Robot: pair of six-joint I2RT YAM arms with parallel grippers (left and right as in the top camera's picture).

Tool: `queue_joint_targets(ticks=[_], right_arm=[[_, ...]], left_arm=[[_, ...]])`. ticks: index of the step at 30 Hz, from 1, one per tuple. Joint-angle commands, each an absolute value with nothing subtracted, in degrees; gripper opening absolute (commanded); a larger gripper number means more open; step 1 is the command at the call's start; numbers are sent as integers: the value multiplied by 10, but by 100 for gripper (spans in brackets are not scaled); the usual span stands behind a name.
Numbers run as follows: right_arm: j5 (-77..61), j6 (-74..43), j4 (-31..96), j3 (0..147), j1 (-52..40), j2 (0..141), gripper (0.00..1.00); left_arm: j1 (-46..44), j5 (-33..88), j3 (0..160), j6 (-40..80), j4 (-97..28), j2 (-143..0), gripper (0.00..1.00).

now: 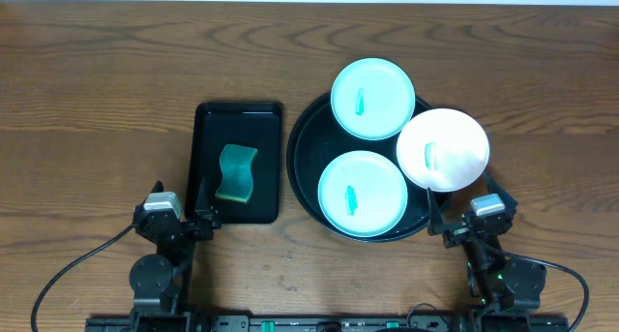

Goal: Clean dirty plates on tray and stack at the side
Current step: 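Move left gripper toward the sponge and right gripper toward the white plate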

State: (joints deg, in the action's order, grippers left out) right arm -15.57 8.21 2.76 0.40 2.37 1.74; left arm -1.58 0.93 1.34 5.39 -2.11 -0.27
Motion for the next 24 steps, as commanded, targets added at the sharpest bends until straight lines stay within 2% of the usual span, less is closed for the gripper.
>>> queue_joint_targets(ticks=[1,13,18,24], right_arm=[[-153,88,30,3,29,18,99],[-168,88,22,3,29,18,99],[-243,88,-60,6,29,18,99],[-273,86,-47,92,29,39,99]], left_arm=[[-13,-3,2,57,-41,-2,82],[-13,-1,2,71,-42,-4,82],[-13,69,19,109,-37,-6,82],[-13,74,105,114,-41,-32,82]])
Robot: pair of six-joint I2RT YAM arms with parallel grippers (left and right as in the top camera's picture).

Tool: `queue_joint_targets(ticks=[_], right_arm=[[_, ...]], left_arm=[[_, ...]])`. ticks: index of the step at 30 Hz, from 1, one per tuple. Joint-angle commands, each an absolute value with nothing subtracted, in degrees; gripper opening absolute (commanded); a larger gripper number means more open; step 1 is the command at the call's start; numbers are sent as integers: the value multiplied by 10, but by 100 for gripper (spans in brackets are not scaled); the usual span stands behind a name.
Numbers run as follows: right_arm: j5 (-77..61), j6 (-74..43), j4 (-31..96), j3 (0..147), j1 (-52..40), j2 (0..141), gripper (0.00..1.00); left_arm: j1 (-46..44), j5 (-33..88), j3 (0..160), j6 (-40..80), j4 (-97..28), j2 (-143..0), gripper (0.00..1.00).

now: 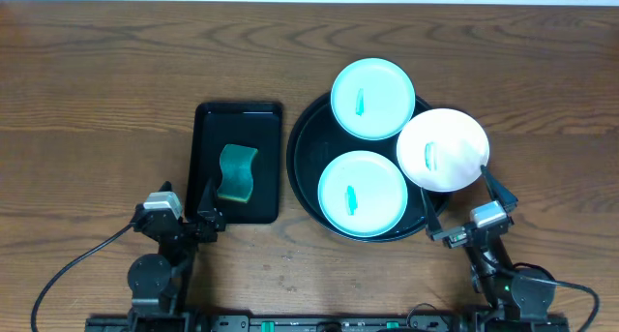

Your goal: Clean dirty plates on tray and stack at the side

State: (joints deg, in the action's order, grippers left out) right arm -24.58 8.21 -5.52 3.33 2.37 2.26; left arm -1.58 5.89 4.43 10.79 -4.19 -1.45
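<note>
A round black tray (306, 148) holds three plates. A light-blue plate (372, 80) sits at its far side and a second light-blue plate (372, 211) at its near side. A white plate (455, 138) lies over the right rim. Each plate carries a green smear. A green sponge (237, 173) lies in a rectangular black tray (239, 114) to the left. My left gripper (211, 208) stands open at that tray's near-left corner. My right gripper (464, 208) is open just below the white plate, with nothing between its fingers.
Bare brown wooden table surrounds both trays, with wide room at the far left and far right. The arm bases and their cables sit along the near edge.
My right gripper's fingers stand wider apart and its wrist has shifted slightly toward the near right. The left gripper has edged a little to the right. Plates and sponge lie as before.
</note>
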Motion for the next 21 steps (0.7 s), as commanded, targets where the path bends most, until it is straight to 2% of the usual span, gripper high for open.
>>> queue_joint_targets(ticks=[1,7,15,21], right_arm=[[-273,87,-34,114,29,53,99],[-273,86,126,314,29,230,99],[-304,106,460,651,29,540,99],[-346,-11,510,735,29,643,99]], left_arm=[[-13,67,128,112,-52,-48,82],[-13,60,316,112,-184,-254,82],[-13,95,615,112,-425,-531,82],[-13,104,698,101,-525,-621,82]])
